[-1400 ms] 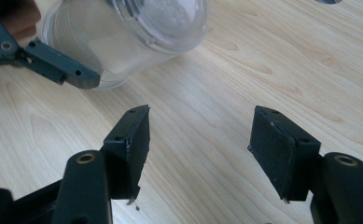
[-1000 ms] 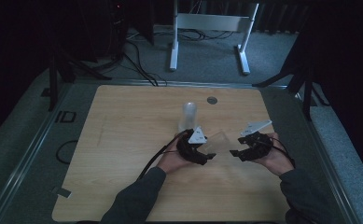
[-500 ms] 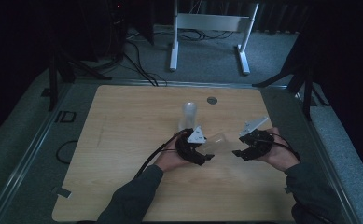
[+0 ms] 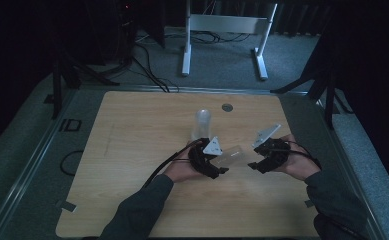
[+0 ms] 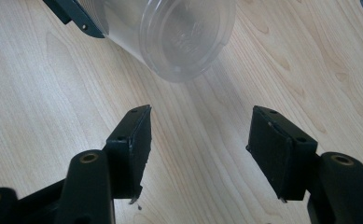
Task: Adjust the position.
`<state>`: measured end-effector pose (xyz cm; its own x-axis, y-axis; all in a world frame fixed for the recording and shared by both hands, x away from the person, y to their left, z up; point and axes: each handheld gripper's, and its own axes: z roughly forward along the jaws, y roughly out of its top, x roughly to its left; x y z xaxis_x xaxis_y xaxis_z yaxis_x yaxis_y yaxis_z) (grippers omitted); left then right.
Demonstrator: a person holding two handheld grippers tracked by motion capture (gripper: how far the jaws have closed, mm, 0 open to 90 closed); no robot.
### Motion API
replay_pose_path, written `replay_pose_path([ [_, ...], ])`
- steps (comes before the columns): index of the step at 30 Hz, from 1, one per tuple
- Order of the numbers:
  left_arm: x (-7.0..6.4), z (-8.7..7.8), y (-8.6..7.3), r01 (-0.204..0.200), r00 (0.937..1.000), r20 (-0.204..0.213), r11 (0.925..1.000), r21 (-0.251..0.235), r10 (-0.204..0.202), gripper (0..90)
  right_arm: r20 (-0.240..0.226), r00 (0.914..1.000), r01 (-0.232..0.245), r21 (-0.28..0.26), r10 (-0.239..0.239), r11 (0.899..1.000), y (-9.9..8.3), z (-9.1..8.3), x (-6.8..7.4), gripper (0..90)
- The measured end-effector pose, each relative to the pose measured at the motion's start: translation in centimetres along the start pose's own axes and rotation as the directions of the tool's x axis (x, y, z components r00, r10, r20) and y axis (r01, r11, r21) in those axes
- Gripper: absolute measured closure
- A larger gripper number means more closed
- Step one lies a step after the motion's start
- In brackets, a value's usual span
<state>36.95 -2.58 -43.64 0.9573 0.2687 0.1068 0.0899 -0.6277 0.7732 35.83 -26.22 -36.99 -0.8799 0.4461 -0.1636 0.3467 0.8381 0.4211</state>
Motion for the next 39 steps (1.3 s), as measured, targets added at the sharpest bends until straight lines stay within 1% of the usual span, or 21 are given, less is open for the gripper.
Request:
replay_pose_path([
  [3,0.0,-0.1,0.1,-0.01,0.9999,0.003,0.9999,0.01,0.01,28.7,-0.003,1.0,0.009,0.007,-0.009,1.0,0.1,-0.1,0.0,39.1],
  [4,-0.1,-0.1,0.2,-0.022,0.9997,0.006,0.9996,0.019,0.022,28.7,-0.005,0.9999,0.014,0.011,-0.014,1.0,0.2,-0.1,0.1,39.1],
  [7,-0.3,-0.1,0.4,-0.043,0.9991,0.008,0.9984,0.036,0.043,28.7,-0.01,0.9991,0.042,0.026,-0.042,0.999,0.7,-0.2,0.3,38.9],
  [9,-0.4,0.0,0.5,-0.064,0.998,0.004,0.9967,0.051,0.064,28.7,-0.015,0.9984,0.054,0.034,-0.054,0.998,0.9,-0.3,0.4,38.9],
  [12,-0.6,0.1,0.5,-0.078,0.997,0.009,0.9951,0.061,0.077,28.7,-0.023,0.9974,0.07,0.041,-0.069,0.997,1.2,-0.4,0.6,38.8],
  [15,-0.8,0.3,0.5,-0.094,0.9956,0.009,0.9922,0.082,0.093,28.9,-0.031,0.9961,0.084,0.056,-0.083,0.995,1.4,-0.4,0.7,38.7],
  [19,-1.0,0.5,0.3,-0.104,0.9945,0.012,0.9895,0.1,0.104,29.0,-0.047,0.994,0.102,0.074,-0.098,0.992,1.5,-0.3,1.0,38.5],
  [20,-1.0,0.6,0.3,-0.113,0.9936,0.01,0.9881,0.104,0.113,29.0,-0.052,0.9932,0.108,0.078,-0.104,0.991,1.5,-0.3,1.0,38.4],
  [22,-1.2,0.7,0.3,-0.116,0.9932,0.007,0.9875,0.107,0.116,29.0,-0.061,0.9913,0.121,0.089,-0.116,0.989,1.6,-0.1,1.1,37.2],
  [23,-1.2,0.7,0.3,-0.116,0.9932,0.007,0.9875,0.107,0.116,29.0,-0.061,0.9913,0.121,0.089,-0.116,0.989,1.6,-0.1,1.1,37.2],
  [24,-1.3,0.8,0.3,-0.128,0.9917,0.004,0.9851,0.115,0.128,29.0,-0.064,0.991,0.123,0.096,-0.117,0.988,1.7,0.0,1.2,36.3],
  [30,-1.5,1.0,0.3,-0.138,0.9904,0.006,0.9829,0.122,0.138,28.9,-0.091,0.9872,0.142,0.128,-0.131,0.982,2.1,0.6,1.6,34.5],
  [35,-1.7,1.1,0.3,-0.149,0.9888,0.009,0.9807,0.127,0.149,28.9,-0.104,0.9851,0.151,0.14,-0.137,0.979,2.4,1.0,1.7,33.3],
  [39,-1.8,1.2,0.3,-0.157,0.9875,0.013,0.9785,0.134,0.157,28.9,-0.115,0.9818,0.168,0.152,-0.151,0.974,2.7,1.4,1.8,32.5],
])
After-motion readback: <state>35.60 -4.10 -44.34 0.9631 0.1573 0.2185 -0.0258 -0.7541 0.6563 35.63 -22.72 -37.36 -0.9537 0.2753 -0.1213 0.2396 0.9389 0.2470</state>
